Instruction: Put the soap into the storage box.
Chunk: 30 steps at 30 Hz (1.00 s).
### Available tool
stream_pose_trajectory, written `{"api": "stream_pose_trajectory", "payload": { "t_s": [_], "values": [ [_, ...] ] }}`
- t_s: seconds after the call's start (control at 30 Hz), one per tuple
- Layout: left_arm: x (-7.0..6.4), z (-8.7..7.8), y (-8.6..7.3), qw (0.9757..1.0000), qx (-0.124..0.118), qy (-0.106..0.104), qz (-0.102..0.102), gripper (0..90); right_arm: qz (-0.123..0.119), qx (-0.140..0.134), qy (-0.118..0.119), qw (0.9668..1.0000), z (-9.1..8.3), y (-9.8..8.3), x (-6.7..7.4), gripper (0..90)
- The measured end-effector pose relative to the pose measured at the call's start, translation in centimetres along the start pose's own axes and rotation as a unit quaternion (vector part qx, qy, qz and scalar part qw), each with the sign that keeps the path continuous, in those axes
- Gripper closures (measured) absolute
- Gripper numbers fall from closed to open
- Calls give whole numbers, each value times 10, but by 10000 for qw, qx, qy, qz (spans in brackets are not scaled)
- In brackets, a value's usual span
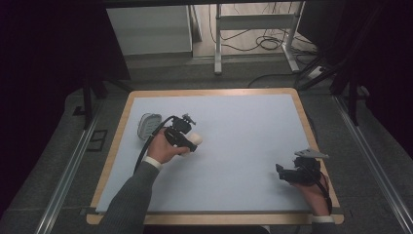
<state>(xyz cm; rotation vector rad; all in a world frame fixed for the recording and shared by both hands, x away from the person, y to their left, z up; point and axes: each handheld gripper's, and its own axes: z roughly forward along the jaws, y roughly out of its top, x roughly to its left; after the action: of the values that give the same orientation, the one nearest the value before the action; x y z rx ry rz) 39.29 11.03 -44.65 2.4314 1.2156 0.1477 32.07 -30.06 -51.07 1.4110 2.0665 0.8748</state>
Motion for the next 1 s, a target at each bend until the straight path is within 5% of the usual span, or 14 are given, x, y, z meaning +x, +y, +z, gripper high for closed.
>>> {"api": "stream_pose_trajectory", "payload": {
  "t_s": [1.0],
  "values": [
    [38,-11,1,9992,47,208,-325,495,5,4,-4,10000,0,0,-1,66]
  ]
}}
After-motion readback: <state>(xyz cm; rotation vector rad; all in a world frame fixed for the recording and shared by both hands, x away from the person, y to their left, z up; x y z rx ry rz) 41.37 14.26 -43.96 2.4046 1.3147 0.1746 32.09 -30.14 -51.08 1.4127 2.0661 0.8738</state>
